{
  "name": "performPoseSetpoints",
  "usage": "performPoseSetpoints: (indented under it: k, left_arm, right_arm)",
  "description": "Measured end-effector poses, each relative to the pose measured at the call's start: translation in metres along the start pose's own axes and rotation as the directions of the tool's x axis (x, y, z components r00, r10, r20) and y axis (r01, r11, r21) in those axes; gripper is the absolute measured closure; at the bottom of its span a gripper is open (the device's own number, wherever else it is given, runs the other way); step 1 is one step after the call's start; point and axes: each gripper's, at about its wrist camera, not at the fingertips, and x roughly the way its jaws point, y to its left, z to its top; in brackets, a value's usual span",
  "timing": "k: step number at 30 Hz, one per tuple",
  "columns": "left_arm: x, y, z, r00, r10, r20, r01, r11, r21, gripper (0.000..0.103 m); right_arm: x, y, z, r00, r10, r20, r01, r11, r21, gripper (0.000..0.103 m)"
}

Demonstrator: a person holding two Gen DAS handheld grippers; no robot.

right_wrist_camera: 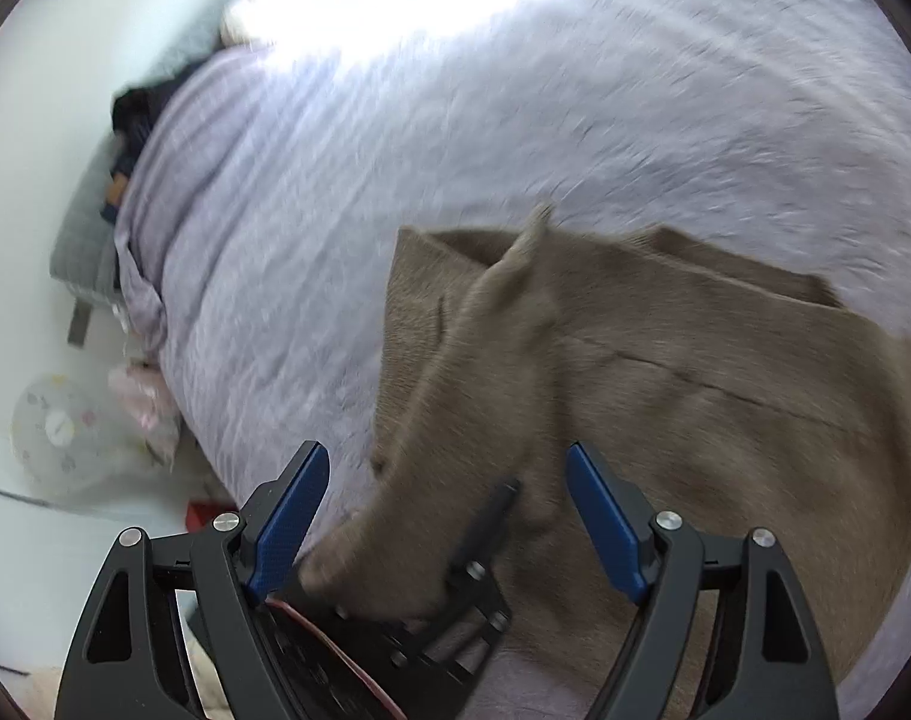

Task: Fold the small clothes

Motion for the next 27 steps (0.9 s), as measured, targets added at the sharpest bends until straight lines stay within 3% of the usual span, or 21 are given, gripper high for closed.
performPoseSetpoints:
  k: [3,6,11,16,18,19,20,21,27]
  left_arm:
    - [-0.002,-0.005,-0.003,1.000,-0.006,0.031,0.005,0.999,0.034,0.083]
    - [-0.004,-0.005,-0.005,0.999,-0.016,0.040,0.014,0.999,0.038,0.083]
    - [-0.005,0.002,-0.007,0.999,-0.023,0.038,0.022,0.999,0.024,0.083]
    - [-0.008,0.000,-0.011,0.999,-0.014,0.037,0.013,0.999,0.033,0.083]
    - [-0.008,-0.003,-0.013,0.999,-0.006,0.038,0.004,0.999,0.046,0.083]
    - [-0.009,-0.003,-0.013,0.999,-0.003,0.037,0.001,0.999,0.051,0.083]
    - [-0.010,-0.003,-0.013,0.999,-0.005,0.034,0.003,0.999,0.053,0.083]
    - [-0.010,-0.003,-0.012,0.999,-0.007,0.033,0.005,0.999,0.053,0.083]
    - [-0.035,-0.007,0.008,0.997,-0.038,0.068,0.034,0.998,0.055,0.083]
  right_arm:
    - [0.028,0.018,0.023,0.990,-0.098,-0.097,0.090,0.993,-0.082,0.019]
    - [0.053,0.034,0.033,0.966,-0.198,-0.169,0.168,0.970,-0.174,0.019]
    - [0.091,0.062,0.042,0.878,-0.419,-0.232,0.321,0.874,-0.366,0.019]
    - [0.113,0.072,0.043,0.814,-0.540,-0.215,0.400,0.789,-0.467,0.019]
    - [0.115,0.070,0.042,0.801,-0.563,-0.203,0.423,0.773,-0.473,0.020]
    - [0.113,0.069,0.042,0.801,-0.568,-0.190,0.433,0.769,-0.471,0.035]
    - [0.107,0.066,0.042,0.796,-0.582,-0.169,0.460,0.762,-0.455,0.069]
    - [0.101,0.064,0.043,0.799,-0.583,-0.151,0.475,0.764,-0.437,0.072]
    - [0.037,0.043,0.031,0.884,-0.467,0.009,0.449,0.845,-0.292,0.083]
